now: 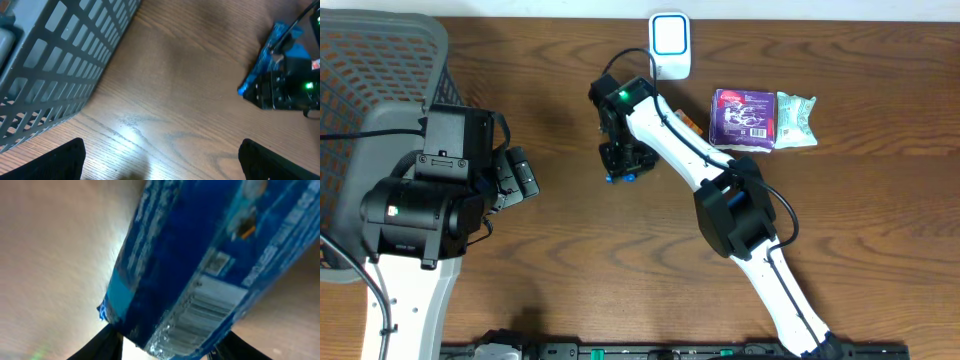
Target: Scan the item barcode
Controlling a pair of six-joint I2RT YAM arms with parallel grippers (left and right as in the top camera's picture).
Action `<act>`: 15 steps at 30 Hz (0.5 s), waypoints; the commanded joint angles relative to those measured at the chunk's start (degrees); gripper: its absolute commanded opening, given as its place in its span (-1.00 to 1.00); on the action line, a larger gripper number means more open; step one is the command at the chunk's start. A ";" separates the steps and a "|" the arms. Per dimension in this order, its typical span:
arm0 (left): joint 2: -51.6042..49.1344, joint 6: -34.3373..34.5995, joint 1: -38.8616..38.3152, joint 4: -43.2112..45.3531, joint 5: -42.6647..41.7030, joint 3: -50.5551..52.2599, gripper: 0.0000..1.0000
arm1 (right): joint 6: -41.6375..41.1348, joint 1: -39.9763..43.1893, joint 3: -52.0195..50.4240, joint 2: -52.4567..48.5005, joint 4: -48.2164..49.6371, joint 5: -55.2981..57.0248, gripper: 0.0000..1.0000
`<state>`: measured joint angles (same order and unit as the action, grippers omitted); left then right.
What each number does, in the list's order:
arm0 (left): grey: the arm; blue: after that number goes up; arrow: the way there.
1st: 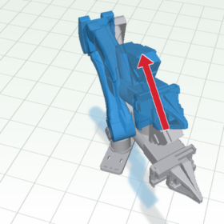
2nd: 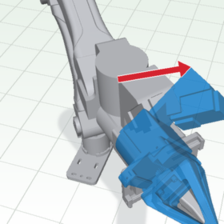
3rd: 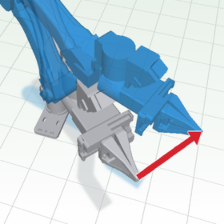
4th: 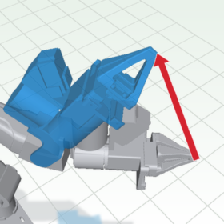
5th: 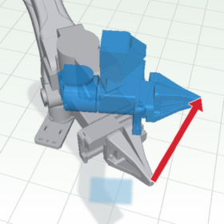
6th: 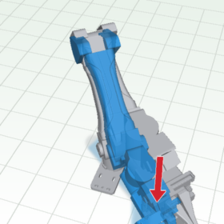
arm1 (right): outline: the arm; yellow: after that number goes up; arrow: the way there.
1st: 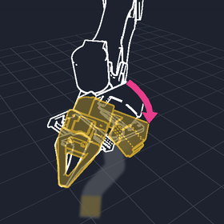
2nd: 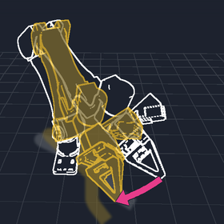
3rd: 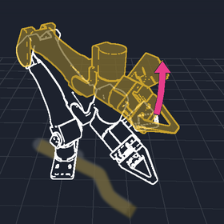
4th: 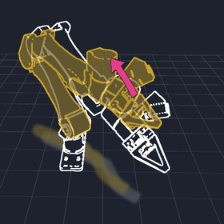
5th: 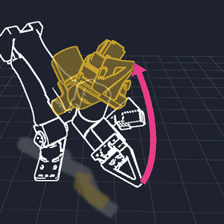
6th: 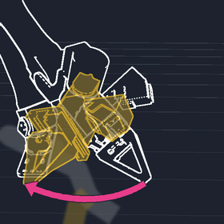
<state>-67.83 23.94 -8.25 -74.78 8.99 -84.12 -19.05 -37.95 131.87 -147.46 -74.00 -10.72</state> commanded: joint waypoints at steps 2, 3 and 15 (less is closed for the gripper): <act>-0.33 -0.33 0.31 -0.22 0.63 -0.52 0.96 | -3.67 1.68 -0.94 0.00 4.26 2.86 -0.13; -0.33 -0.33 0.31 -0.22 0.63 -0.52 0.96 | -3.67 2.16 -0.94 0.00 4.81 2.91 -0.14; -0.33 -0.33 0.31 -0.22 0.63 -0.52 0.96 | -2.54 5.49 1.53 4.20 -0.79 -1.38 0.05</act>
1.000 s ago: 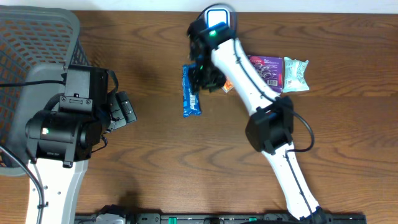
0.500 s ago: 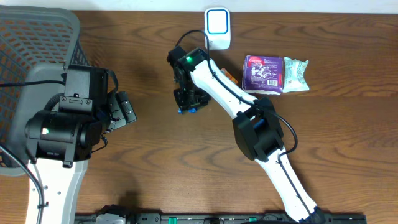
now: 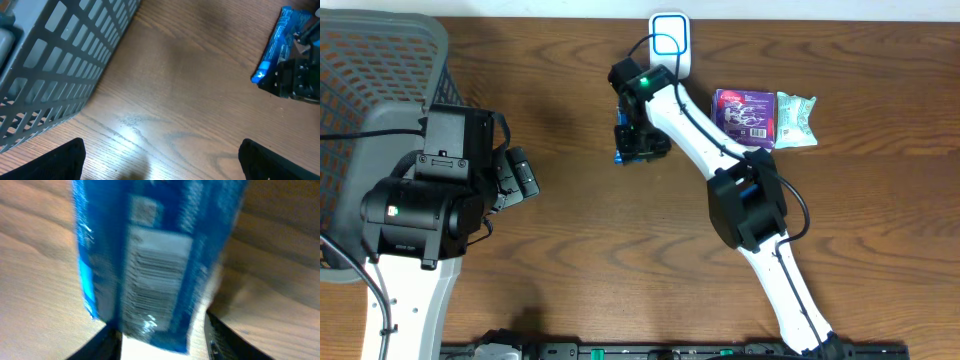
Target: Scan the item barcode
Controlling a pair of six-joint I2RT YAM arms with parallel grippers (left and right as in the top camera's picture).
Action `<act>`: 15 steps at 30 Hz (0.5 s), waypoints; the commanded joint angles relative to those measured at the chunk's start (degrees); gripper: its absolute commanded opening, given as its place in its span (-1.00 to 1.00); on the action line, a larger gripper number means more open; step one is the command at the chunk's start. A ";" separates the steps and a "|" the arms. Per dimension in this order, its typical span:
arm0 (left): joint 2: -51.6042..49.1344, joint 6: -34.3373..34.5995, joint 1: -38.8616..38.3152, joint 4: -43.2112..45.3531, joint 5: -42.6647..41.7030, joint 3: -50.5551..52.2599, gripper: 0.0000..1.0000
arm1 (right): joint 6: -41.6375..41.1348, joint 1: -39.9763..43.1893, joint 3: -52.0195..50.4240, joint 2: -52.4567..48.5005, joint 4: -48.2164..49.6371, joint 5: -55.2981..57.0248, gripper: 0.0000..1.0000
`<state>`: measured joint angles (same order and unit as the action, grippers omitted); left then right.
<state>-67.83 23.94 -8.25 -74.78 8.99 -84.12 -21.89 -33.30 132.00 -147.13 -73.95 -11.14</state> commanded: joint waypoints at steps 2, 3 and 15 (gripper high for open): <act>-0.33 -0.33 0.31 -0.22 0.63 -0.52 0.96 | 0.50 1.31 1.46 6.36 -1.29 -0.94 0.20; -0.33 -0.33 0.31 -0.22 0.63 -0.52 0.96 | 1.18 1.55 1.46 8.11 -1.38 -0.96 0.33; -0.33 -0.35 0.31 -0.22 0.63 -0.52 0.95 | 5.25 10.82 1.46 24.55 -13.16 13.16 0.98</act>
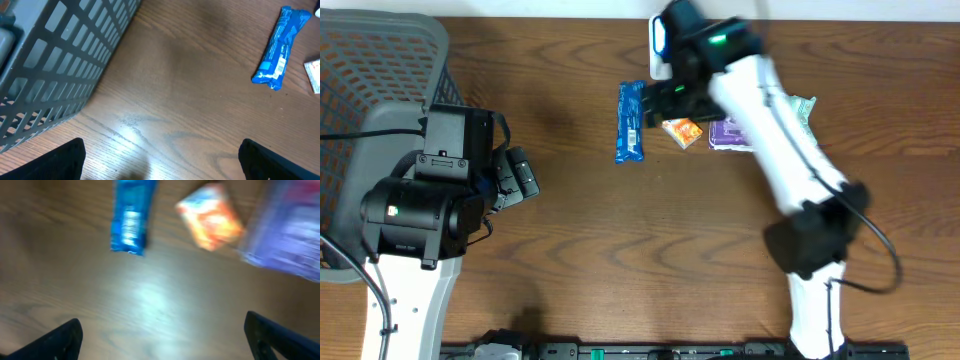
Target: Scan the item barcode
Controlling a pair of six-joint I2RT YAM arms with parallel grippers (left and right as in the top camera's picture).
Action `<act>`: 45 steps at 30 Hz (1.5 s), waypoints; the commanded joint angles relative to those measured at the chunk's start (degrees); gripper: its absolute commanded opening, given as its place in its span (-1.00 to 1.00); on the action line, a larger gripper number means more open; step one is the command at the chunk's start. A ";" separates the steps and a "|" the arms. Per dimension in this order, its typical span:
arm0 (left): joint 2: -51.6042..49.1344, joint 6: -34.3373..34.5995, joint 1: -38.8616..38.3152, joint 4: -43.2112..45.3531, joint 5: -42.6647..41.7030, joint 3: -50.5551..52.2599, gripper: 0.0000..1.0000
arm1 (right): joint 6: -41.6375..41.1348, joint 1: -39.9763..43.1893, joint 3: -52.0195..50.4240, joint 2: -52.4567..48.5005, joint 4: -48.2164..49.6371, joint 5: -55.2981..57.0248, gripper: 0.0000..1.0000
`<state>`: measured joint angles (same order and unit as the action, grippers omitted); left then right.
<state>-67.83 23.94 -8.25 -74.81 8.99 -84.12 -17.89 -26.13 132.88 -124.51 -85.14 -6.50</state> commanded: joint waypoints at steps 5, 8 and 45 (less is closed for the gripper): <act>-0.33 -0.33 0.31 -0.20 0.63 -0.52 0.96 | 1.25 12.07 0.42 2.97 -5.86 18.53 0.98; -0.33 -0.33 0.31 -0.20 0.63 -0.52 0.96 | 1.25 16.96 -0.83 2.49 -4.79 19.17 0.98; -0.33 -0.33 0.31 -0.20 0.63 -0.52 0.96 | 9.81 20.98 -39.87 1.62 39.69 -10.19 -0.93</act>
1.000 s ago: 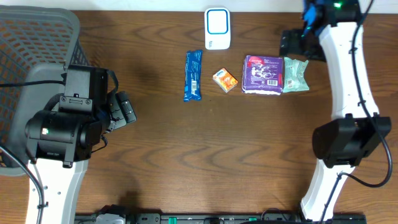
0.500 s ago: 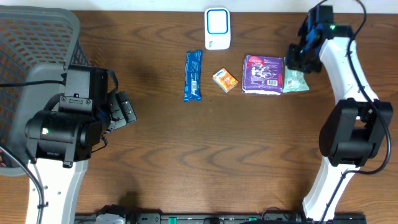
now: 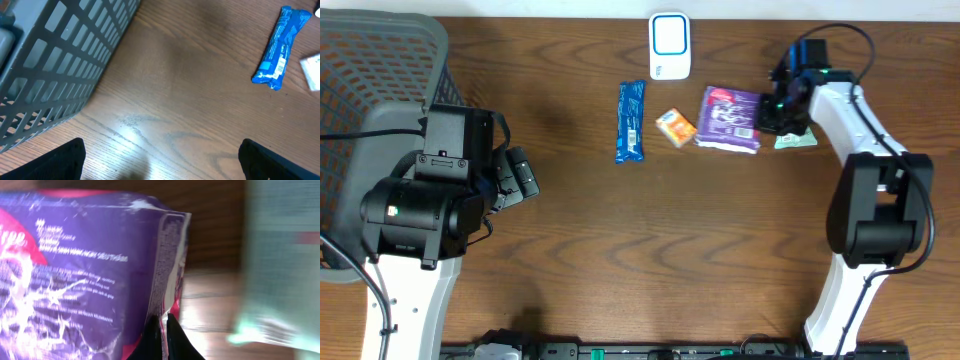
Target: Scan the item barcode
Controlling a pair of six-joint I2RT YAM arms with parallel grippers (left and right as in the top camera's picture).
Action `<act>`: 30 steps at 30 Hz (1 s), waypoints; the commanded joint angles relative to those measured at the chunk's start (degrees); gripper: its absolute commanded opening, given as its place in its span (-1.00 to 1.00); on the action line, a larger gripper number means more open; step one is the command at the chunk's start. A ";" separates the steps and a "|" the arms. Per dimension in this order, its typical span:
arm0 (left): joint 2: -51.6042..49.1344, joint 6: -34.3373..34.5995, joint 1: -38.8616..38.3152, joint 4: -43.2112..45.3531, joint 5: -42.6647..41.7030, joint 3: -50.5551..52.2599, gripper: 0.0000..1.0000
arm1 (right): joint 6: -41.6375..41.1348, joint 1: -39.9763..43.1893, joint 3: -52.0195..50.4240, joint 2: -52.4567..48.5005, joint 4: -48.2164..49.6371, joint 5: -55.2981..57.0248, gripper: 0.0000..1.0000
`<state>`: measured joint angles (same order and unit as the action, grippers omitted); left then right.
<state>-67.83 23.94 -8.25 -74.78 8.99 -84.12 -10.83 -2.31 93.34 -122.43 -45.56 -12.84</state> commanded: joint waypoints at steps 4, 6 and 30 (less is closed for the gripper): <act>-0.33 -0.33 0.31 -0.22 0.63 -0.52 0.96 | 2.80 -5.68 -0.07 -0.46 0.52 -3.06 -0.88; -0.33 -0.35 0.31 -0.22 0.63 -0.52 0.96 | 2.78 -6.32 0.61 -0.46 0.46 -2.67 -0.87; -0.33 -0.33 0.31 -0.22 0.63 -0.52 0.96 | 3.98 13.40 12.33 -0.52 -12.24 3.58 0.49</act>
<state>-67.83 23.94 -8.25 -74.78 8.99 -84.12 -8.78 9.06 108.25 -122.54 -58.78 -7.29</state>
